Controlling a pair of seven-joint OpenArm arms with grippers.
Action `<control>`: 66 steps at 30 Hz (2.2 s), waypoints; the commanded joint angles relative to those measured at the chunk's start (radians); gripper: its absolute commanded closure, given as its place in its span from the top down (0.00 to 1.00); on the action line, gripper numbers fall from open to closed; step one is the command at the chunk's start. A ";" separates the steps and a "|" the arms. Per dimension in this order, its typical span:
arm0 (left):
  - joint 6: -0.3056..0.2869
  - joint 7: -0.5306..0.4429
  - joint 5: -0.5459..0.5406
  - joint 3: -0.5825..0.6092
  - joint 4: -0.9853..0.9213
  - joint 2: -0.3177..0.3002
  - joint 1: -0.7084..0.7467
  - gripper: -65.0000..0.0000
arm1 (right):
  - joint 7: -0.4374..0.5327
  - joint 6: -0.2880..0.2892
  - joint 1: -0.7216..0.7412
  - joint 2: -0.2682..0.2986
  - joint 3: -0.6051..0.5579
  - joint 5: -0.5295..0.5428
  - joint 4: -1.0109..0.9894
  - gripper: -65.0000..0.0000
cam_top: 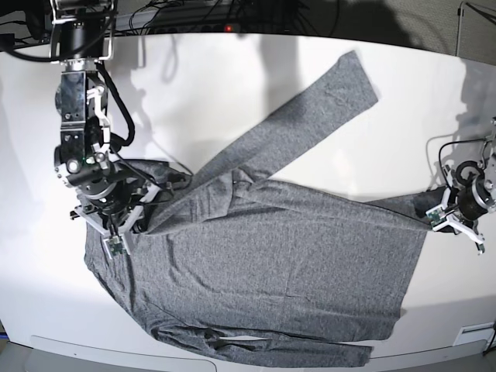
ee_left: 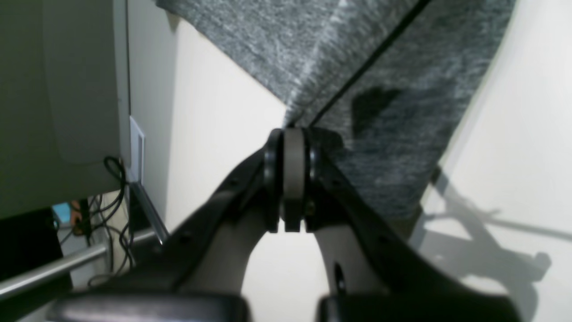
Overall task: Fold the T-shirt properly
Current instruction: 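Lift the sleeve with the right gripper and fold it across the body, then lower the folded sleeve onto the shirt and release with the right gripper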
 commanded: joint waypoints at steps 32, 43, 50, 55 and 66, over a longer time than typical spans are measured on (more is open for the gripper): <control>0.127 -0.069 -0.010 -0.012 0.009 -0.017 -0.072 0.00 | 0.013 0.034 0.044 0.012 0.190 0.102 0.016 0.00; 0.126 -0.071 0.002 -0.012 0.001 0.073 -0.078 0.00 | 0.013 0.051 0.151 0.012 0.189 0.101 -0.160 0.00; 0.127 -0.091 0.001 -0.012 -0.190 0.160 -0.146 0.00 | 0.024 0.079 0.211 0.012 0.189 0.096 -0.262 0.00; 0.127 -0.165 0.001 -0.012 -0.314 0.195 -0.216 0.00 | 0.054 0.080 0.258 0.011 0.189 0.080 -0.339 0.00; 0.158 -0.156 0.001 -0.012 -0.404 0.212 -0.265 0.00 | 0.128 0.040 0.322 0.011 0.189 0.023 -0.442 0.00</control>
